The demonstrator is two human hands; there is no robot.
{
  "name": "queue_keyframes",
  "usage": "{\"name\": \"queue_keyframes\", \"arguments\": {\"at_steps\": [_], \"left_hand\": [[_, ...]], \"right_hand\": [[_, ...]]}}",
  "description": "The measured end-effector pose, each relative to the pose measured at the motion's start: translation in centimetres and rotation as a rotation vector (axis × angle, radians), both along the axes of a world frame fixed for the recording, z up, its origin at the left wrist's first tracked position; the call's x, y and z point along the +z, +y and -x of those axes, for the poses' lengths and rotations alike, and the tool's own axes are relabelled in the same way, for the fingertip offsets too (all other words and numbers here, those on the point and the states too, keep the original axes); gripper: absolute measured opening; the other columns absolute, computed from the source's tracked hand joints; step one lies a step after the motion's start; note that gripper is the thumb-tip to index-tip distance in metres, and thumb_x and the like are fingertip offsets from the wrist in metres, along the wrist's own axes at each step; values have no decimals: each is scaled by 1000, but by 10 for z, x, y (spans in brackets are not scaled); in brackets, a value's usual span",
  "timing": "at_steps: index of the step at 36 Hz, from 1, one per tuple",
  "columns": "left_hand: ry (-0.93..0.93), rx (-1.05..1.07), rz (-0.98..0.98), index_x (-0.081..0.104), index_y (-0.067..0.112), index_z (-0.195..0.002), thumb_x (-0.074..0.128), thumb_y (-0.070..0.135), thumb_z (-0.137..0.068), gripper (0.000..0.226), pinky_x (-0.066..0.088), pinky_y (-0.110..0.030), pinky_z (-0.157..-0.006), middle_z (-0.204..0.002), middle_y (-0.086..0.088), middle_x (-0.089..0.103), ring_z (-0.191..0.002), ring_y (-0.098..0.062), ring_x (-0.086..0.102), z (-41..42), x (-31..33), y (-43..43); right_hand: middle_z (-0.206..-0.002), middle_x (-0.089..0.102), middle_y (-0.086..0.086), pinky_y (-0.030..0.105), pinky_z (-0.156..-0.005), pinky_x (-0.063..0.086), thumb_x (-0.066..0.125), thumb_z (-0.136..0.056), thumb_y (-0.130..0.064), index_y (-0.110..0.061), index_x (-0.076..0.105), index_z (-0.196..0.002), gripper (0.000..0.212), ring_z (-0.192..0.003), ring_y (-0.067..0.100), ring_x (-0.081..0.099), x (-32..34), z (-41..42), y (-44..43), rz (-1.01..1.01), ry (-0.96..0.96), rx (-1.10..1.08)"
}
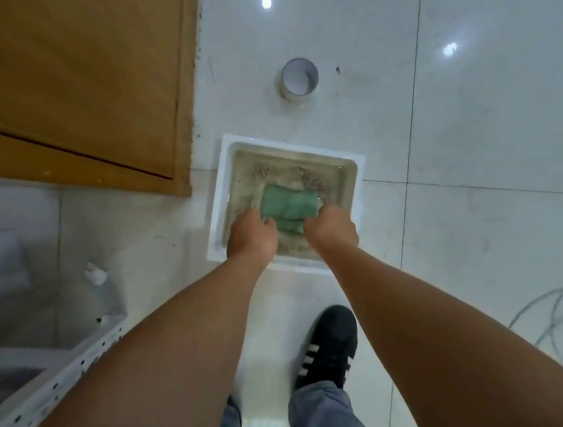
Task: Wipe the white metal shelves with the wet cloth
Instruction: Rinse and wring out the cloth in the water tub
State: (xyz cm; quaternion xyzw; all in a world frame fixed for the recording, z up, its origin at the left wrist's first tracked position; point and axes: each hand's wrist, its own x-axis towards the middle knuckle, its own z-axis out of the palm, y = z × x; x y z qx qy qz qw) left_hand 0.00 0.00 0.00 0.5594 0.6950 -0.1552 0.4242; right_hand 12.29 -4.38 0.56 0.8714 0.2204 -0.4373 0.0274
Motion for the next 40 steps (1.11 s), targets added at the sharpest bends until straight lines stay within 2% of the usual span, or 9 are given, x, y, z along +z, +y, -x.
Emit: {"name": "queue_keyframes", "arguments": {"at_steps": [5, 9, 15, 21, 26, 31, 34, 36, 40], "left_hand": [[101, -12, -99, 61, 14, -103, 49, 23, -96, 17, 43, -35, -66, -104, -9, 63, -83, -28, 56, -10, -25, 9], [125, -52, -144, 63, 13, -110, 54, 21, -94, 20, 46, -36, -71, -116, -9, 62, -102, -31, 61, -21, -42, 12], [130, -45, -155, 63, 14, -118, 56, 23, -95, 25, 49, -36, -75, -120, -8, 62, -104, -31, 61, -29, -60, 10], [115, -87, -150, 65, 16, -110, 57, 25, -94, 19, 56, -40, -78, -109, -8, 63, -94, -30, 61, -28, -62, 1], [117, -74, -171, 63, 15, -108, 56, 25, -96, 18, 55, -39, -76, -105, -8, 64, -92, -28, 61, -24, -58, -1], [64, -3, -179, 63, 14, -114, 53, 28, -95, 25, 53, -44, -87, -115, -9, 64, -104, -31, 60, -22, -42, -1], [-11, 46, -149, 62, 16, -118, 51, 31, -97, 28, 52, -40, -83, -117, -7, 63, -103, -29, 60, -23, -28, -3], [-76, 131, -118, 64, 18, -117, 49, 33, -98, 28, 50, -35, -78, -115, -3, 65, -99, -25, 61, -25, -17, -1], [-179, 350, -1, 65, 19, -115, 44, 39, -98, 34, 53, -42, -90, -111, -7, 67, -99, -31, 63, -30, 9, 7]], "right_hand": [[-94, 66, 5, 30, -67, 45, 51, -89, -17, -12, 64, -98, 16, -77, 27, 56, -30, -6, 2, 2, -107, -52], [-95, 67, 6, 32, -67, 47, 53, -90, -22, -12, 65, -101, 19, -81, 28, 61, -50, -8, 4, -21, -102, -88], [-99, 65, 6, 32, -68, 45, 57, -91, -25, -11, 63, -106, 21, -86, 28, 61, -72, -10, 3, -55, -51, -134], [-93, 69, 6, 37, -75, 59, 63, -83, -25, -9, 67, -96, 21, -83, 29, 68, -84, -7, -3, -88, 53, -336], [-82, 70, 3, 22, -54, 43, 63, -83, -19, -16, 72, -87, 11, -69, 20, 65, -78, -4, -10, -136, 113, -418], [-84, 68, -4, 22, -66, 44, 68, -84, -16, -24, 71, -94, 13, -76, 18, 63, -60, -1, -12, -216, 120, -471], [-87, 69, -5, 26, -72, 52, 72, -85, -19, -22, 72, -103, 18, -74, 15, 65, -47, 1, -15, -293, 164, -489], [-79, 67, -12, 27, -72, 54, 73, -85, -21, -22, 73, -107, 22, -68, 8, 64, -36, 1, -15, -335, 181, -462], [-79, 71, -13, 27, -76, 55, 71, -86, -26, -28, 76, -104, 19, -74, 8, 66, -13, 2, -10, -392, 161, -327]]}}
